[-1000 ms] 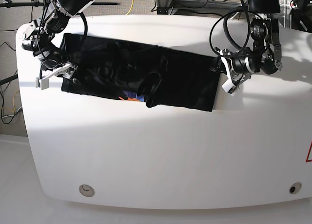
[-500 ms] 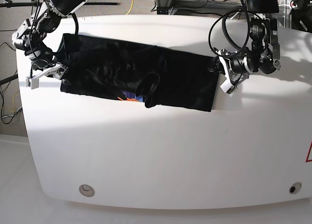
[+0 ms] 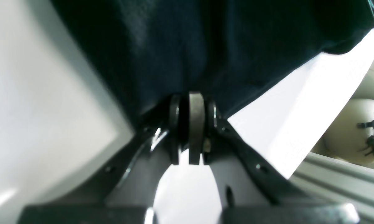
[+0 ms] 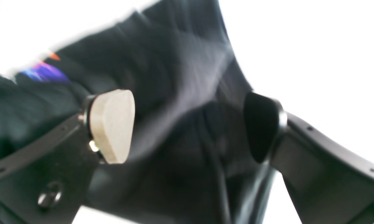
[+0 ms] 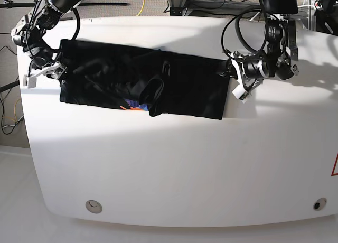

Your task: Fold the T-shirt properly

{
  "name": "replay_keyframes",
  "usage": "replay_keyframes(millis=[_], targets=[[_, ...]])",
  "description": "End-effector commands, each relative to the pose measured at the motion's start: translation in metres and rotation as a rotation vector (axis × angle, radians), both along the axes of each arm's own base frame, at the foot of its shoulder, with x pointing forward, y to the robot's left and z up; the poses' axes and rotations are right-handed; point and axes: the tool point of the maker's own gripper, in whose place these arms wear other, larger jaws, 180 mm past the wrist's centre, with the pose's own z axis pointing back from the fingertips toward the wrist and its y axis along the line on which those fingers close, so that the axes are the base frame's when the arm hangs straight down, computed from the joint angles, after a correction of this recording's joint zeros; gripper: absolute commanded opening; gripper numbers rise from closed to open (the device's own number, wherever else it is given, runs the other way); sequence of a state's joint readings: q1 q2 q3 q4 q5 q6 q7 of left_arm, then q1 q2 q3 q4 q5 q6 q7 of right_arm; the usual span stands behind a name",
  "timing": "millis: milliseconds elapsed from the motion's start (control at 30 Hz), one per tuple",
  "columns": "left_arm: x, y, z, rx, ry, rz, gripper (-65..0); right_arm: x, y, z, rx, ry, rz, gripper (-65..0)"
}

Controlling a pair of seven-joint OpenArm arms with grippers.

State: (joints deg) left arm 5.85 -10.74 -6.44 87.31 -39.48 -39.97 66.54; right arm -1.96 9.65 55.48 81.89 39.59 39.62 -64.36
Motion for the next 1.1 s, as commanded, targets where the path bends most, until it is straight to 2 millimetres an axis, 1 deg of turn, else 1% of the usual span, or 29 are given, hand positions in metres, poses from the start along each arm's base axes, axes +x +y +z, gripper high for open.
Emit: replay_keyframes(millis=[0, 167, 233, 300, 500, 567, 767, 833, 1067], targets=[[0.004, 0.010, 0.003, 0.039, -0.014, -0.005, -62.6, 0.009, -0.020, 0.019, -0.011, -0.073, -0.015, -11.8], [0.005, 0.011, 0.003, 0.041, -0.015, -0.003, -62.6, 0.007, -0.027, 0.017, 0.008, -0.072, -0.023, -11.8], [0.004, 0.012, 0.003, 0.034, -0.016, 0.001, -62.6, 0.007, -0.031, 0.016, -0.011, -0.063, -0.023, -11.9], [0.004, 0.012, 0.003, 0.035, -0.018, 0.002, -62.5, 0.006, -0.030, 0.014, -0.013, -0.056, -0.022, -11.8], [0.004, 0.012, 0.003, 0.035, -0.017, 0.000, -62.5, 0.006, -0.023, 0.008, -0.001, -0.046, -0.022, -11.8], [0.005, 0.009, 0.005, 0.028, -0.026, -0.003, -62.4, 0.004, -0.014, 0.000, 0.012, -0.031, -0.022, -11.9], [0.005, 0.008, 0.006, 0.025, -0.027, -0.004, -62.5, 0.003, 0.000, -0.007, 0.056, -0.025, -0.020, -12.0], [0.005, 0.008, 0.005, 0.026, -0.026, -0.005, -62.6, 0.001, 0.001, -0.008, 0.063, -0.023, -0.024, -11.9], [0.004, 0.008, 0.005, 0.021, -0.022, -0.004, -63.0, -0.006, -0.007, 0.000, 0.080, -0.035, -0.039, -11.7]])
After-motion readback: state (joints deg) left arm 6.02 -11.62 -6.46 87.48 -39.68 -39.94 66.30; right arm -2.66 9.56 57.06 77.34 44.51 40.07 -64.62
